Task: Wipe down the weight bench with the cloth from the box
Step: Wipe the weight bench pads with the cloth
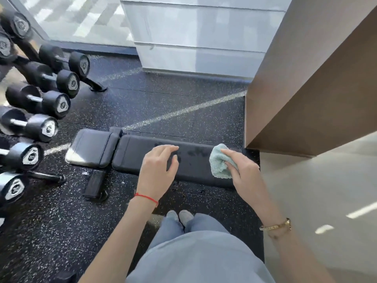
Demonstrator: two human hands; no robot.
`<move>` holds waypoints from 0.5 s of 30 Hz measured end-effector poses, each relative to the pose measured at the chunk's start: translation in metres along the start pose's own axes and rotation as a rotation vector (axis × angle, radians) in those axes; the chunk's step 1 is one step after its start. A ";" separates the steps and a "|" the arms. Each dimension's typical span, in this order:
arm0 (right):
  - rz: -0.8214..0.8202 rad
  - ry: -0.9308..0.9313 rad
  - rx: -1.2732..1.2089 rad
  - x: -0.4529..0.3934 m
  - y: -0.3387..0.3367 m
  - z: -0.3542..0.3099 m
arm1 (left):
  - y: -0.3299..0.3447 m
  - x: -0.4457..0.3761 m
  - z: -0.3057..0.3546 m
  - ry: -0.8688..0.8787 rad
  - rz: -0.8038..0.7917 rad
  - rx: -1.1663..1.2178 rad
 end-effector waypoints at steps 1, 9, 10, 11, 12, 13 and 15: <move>0.015 0.029 0.006 -0.001 0.001 0.006 | 0.005 -0.009 -0.001 0.019 -0.017 0.004; 0.079 0.224 0.031 -0.004 0.007 0.077 | 0.073 -0.061 0.000 0.127 -0.122 -0.059; 0.077 0.238 0.032 -0.005 0.008 0.089 | 0.083 -0.066 0.000 0.123 -0.125 -0.060; 0.073 0.249 0.032 -0.007 0.009 0.102 | 0.094 -0.071 -0.001 0.118 -0.124 -0.061; 0.065 0.258 0.032 -0.009 0.011 0.116 | 0.107 -0.075 -0.003 0.111 -0.126 -0.063; 0.051 0.268 0.036 -0.010 0.014 0.130 | 0.120 -0.078 -0.006 0.100 -0.133 -0.067; 0.020 0.270 0.044 -0.015 0.021 0.156 | 0.148 -0.084 -0.013 0.070 -0.149 -0.072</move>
Point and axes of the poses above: each hand's wrist, its own x-axis away from the middle knuckle, its own y-axis out of the palm, z = x × y, the point moved 8 cm from there along -x, towards the middle knuckle, and after that the axes turned 8 degrees about -y, right-handed, at the moved point
